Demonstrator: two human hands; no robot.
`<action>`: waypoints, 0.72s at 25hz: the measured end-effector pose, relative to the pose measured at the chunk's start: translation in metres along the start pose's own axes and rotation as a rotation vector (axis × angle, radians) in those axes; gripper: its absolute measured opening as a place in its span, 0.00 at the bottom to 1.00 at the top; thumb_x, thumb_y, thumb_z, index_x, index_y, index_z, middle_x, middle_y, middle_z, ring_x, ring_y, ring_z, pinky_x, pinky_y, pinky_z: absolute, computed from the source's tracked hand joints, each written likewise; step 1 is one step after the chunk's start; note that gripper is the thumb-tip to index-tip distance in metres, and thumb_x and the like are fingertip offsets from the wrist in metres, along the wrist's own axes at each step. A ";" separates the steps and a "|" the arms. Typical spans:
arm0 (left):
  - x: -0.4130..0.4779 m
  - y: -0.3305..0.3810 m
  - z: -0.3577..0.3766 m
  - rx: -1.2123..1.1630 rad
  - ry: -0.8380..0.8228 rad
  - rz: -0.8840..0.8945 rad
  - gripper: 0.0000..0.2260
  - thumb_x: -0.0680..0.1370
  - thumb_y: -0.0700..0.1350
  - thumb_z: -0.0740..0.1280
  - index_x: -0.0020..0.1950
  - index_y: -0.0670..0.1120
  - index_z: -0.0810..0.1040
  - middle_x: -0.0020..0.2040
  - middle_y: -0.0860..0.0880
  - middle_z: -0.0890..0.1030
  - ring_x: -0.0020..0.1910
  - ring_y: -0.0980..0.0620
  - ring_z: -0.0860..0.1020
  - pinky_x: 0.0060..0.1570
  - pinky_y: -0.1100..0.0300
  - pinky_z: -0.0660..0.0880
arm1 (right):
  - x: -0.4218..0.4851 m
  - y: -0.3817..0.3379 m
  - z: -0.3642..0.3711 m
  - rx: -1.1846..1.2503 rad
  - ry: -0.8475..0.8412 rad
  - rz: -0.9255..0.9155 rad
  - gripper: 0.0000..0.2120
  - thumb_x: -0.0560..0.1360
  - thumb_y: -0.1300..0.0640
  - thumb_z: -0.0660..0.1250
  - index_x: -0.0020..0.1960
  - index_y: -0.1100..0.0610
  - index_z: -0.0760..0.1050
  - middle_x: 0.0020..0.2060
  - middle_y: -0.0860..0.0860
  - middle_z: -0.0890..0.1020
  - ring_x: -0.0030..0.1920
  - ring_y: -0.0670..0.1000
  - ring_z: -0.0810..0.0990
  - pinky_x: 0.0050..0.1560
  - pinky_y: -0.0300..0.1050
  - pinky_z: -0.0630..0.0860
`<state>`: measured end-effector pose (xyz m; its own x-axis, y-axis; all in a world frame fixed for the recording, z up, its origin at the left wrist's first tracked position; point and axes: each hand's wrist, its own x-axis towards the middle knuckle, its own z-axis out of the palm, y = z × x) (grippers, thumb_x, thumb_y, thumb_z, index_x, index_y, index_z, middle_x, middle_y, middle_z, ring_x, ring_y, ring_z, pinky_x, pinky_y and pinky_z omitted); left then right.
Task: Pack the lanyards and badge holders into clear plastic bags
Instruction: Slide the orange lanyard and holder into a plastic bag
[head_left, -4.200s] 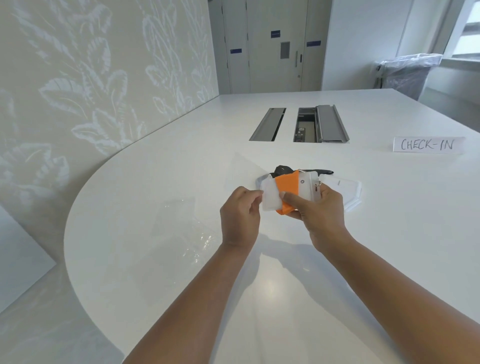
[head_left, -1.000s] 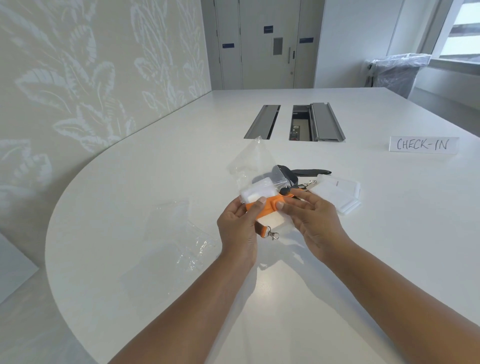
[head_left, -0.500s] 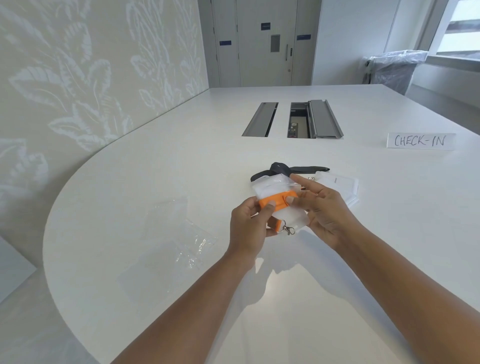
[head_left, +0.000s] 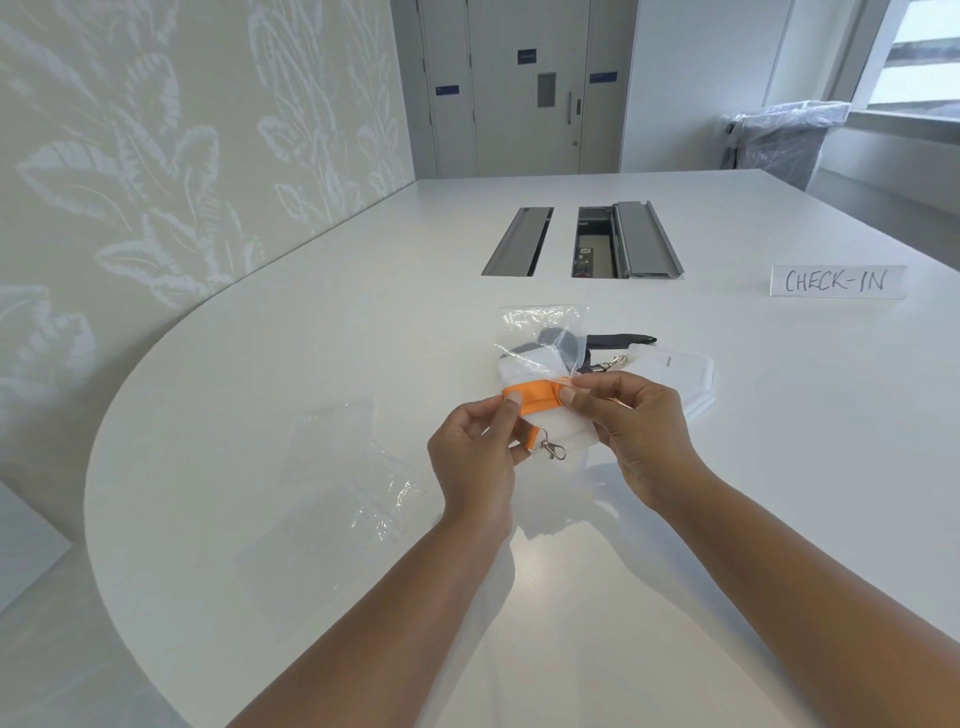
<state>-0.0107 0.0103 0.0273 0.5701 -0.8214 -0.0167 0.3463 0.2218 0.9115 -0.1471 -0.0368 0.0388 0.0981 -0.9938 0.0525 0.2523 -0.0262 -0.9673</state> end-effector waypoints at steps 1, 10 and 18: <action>0.001 0.002 0.000 -0.011 0.024 0.005 0.05 0.74 0.37 0.73 0.45 0.38 0.79 0.33 0.42 0.80 0.26 0.48 0.76 0.34 0.54 0.79 | -0.001 0.001 0.001 -0.026 -0.009 -0.010 0.09 0.69 0.65 0.77 0.48 0.66 0.83 0.47 0.66 0.84 0.44 0.59 0.85 0.53 0.57 0.82; 0.007 0.007 -0.003 -0.069 -0.013 -0.024 0.06 0.74 0.38 0.74 0.50 0.43 0.83 0.32 0.43 0.76 0.30 0.46 0.74 0.36 0.54 0.80 | -0.006 -0.001 0.006 -0.063 -0.068 -0.007 0.26 0.70 0.69 0.75 0.63 0.54 0.71 0.40 0.59 0.83 0.43 0.55 0.84 0.47 0.52 0.83; 0.010 0.008 -0.005 -0.056 -0.005 0.026 0.05 0.74 0.34 0.73 0.40 0.41 0.80 0.29 0.49 0.75 0.25 0.50 0.75 0.34 0.56 0.80 | -0.006 0.000 0.006 -0.024 -0.121 -0.045 0.18 0.71 0.67 0.74 0.59 0.54 0.82 0.45 0.54 0.83 0.48 0.54 0.85 0.52 0.51 0.82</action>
<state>0.0017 0.0063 0.0326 0.5756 -0.8177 0.0089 0.3729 0.2722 0.8871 -0.1417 -0.0300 0.0402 0.2031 -0.9712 0.1243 0.2365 -0.0746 -0.9688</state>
